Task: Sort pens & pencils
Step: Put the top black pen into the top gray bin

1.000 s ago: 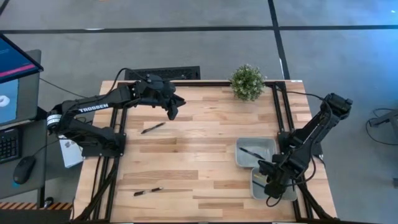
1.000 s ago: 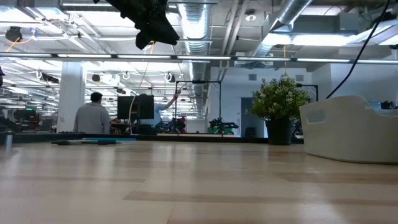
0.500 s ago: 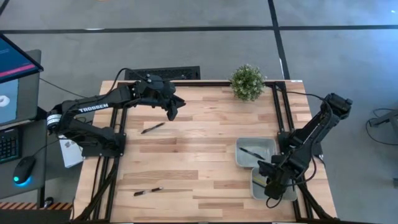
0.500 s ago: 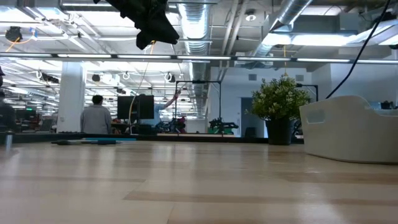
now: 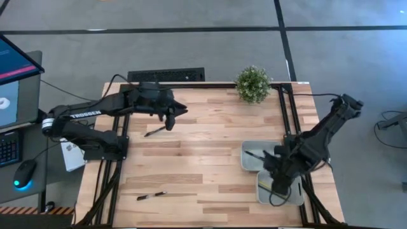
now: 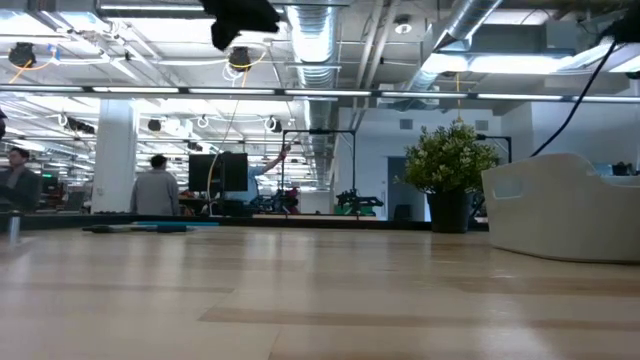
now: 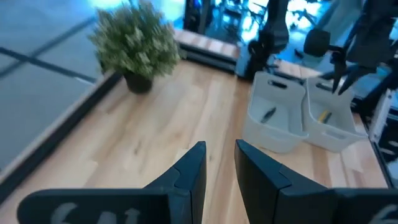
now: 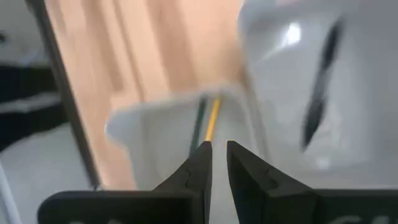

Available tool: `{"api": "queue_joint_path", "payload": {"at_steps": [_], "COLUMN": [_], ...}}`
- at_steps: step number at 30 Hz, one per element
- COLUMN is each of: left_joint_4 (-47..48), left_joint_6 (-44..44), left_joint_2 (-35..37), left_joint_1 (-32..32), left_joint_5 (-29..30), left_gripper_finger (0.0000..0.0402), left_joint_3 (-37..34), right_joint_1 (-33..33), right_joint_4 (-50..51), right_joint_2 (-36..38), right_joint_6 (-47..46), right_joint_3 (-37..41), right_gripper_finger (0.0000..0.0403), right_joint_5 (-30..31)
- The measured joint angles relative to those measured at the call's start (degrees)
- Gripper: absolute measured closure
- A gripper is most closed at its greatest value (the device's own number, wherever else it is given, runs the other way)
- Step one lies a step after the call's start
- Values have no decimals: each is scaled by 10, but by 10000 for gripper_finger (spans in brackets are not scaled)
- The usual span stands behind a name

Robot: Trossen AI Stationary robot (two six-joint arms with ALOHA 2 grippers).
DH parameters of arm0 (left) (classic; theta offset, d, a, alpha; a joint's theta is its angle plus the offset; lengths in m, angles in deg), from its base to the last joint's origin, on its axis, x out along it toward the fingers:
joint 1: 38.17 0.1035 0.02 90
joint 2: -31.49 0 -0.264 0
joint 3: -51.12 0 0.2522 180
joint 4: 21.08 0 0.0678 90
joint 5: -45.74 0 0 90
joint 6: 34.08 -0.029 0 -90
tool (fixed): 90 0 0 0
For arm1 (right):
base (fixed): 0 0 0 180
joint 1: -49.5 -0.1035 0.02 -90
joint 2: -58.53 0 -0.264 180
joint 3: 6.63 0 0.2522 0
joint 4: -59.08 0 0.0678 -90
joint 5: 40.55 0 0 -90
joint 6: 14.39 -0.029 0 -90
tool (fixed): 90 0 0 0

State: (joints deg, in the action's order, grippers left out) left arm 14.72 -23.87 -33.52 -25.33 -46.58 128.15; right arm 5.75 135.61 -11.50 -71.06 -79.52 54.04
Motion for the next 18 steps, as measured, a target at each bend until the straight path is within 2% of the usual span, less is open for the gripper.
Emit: {"api": "queue_joint_path", "payload": {"at_steps": [6, 10, 14, 18], "left_joint_4": [26, 76, 140, 212], "left_joint_6": [-9, -2, 13, 15], "left_joint_2": [64, 100, 119, 126], "left_joint_1": [-41, -52, -52, -48], "left_joint_5": [66, 103, 124, 158], "left_gripper_finger": [327, 327, 327, 327], "left_joint_3": [0, 0, 0, 0], "right_joint_1": [93, 174, 277, 378], "right_joint_4": [-14, -78, -187, -305], "right_joint_2": [18, 19, 12, -9], "right_joint_6": [132, 232, 332, 417], "right_joint_3": [-45, -64, -69, -70], "right_gripper_finger": [331, 331, 331, 331], "right_joint_5": [98, 155, 150, 95]}}
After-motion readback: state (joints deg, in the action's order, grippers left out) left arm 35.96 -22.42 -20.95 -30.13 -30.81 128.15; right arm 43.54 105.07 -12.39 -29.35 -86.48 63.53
